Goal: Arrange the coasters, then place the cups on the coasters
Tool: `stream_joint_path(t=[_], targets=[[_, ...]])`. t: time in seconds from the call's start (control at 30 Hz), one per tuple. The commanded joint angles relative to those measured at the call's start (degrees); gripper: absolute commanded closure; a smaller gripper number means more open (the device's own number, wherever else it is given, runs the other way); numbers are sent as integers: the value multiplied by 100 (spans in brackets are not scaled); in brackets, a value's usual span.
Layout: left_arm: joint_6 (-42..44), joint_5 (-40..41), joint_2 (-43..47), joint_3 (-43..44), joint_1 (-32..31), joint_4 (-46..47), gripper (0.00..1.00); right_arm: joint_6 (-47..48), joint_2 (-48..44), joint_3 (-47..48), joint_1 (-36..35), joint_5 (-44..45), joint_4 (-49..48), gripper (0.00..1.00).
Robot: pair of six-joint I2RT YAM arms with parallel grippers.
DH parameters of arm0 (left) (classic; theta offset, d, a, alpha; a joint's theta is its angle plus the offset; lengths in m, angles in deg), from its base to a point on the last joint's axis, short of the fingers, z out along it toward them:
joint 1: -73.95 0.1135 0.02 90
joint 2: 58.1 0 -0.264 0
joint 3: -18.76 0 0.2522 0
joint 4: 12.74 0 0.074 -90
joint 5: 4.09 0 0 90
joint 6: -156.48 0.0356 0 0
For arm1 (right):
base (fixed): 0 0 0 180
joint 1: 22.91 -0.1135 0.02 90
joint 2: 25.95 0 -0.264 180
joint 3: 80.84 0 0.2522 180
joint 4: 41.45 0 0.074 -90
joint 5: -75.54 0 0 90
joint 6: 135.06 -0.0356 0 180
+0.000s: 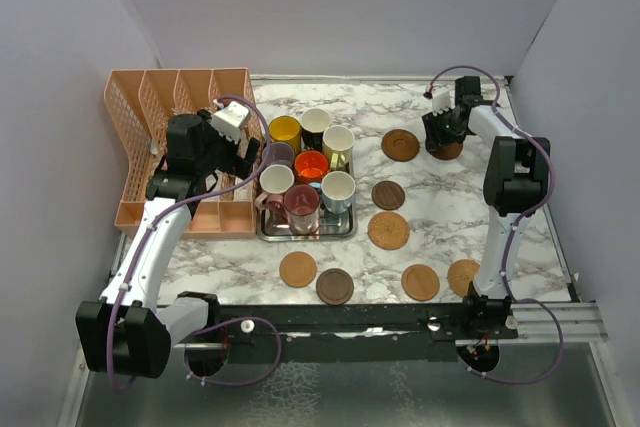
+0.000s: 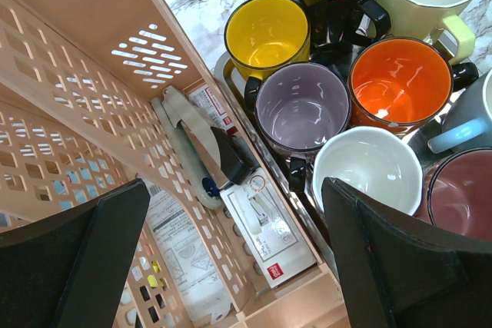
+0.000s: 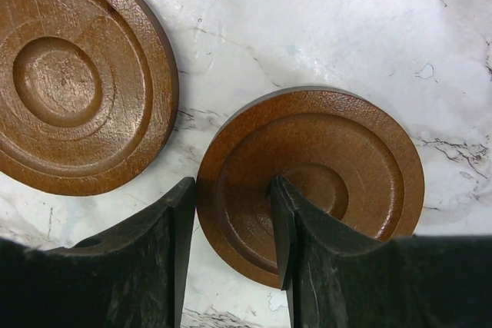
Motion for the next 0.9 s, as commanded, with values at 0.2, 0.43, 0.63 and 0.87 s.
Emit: stream_joint_path(t=[0.2, 0.43, 0.63, 0.87], targets=[[40, -164, 66, -15, -26, -22, 1, -90, -280, -103, -75, -28, 227, 45], [42, -161, 75, -30, -27, -23, 1, -115, -906, -140, -80, -124, 252, 40], [37, -172, 91, -29, -27, -27, 1, -158, -1236, -419, -220, -404, 124, 38], [42, -171, 95, -38, -27, -29, 1, -292, -1104, -558, -722, -429, -139, 38]])
